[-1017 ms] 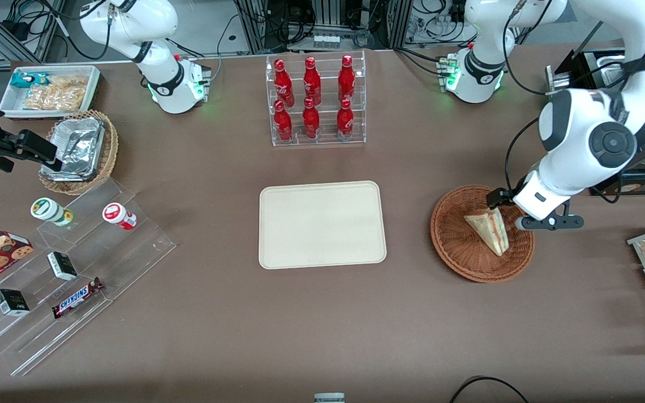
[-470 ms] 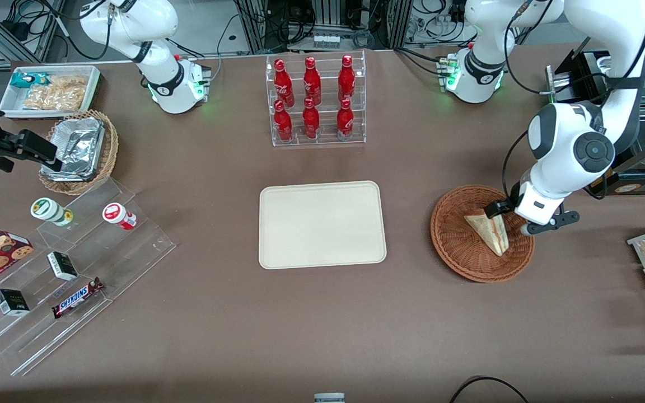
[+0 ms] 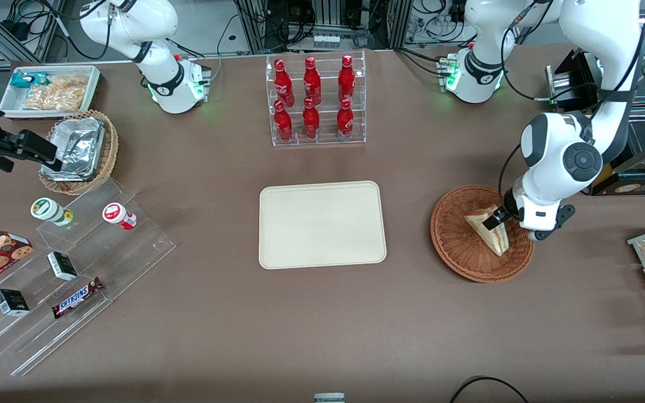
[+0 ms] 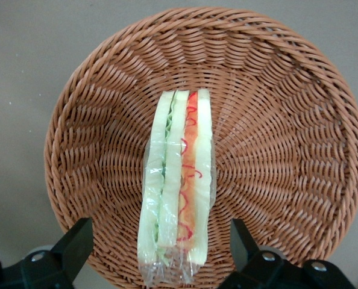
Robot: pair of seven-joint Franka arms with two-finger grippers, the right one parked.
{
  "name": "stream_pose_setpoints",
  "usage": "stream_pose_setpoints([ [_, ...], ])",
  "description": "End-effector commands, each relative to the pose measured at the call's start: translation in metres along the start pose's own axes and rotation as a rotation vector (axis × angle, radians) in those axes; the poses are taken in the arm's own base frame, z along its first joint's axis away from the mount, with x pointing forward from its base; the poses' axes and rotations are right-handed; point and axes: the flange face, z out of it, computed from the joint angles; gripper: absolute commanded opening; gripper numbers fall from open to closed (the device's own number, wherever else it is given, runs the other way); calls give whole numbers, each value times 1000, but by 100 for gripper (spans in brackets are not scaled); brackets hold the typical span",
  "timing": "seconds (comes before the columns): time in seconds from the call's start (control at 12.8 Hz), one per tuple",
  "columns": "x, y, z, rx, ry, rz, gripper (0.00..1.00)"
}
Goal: Place sandwich from basket to tray
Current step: 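Lower the open left gripper and close it on the wrapped sandwich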
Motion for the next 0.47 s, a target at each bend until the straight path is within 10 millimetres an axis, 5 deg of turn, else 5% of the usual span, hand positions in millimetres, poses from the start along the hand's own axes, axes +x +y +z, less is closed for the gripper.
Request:
stream_pose_setpoints([
  [0.0,0,3,17,-11,-6,-55,100],
  [0.39,1,8,42,-5,-20,-84,95],
])
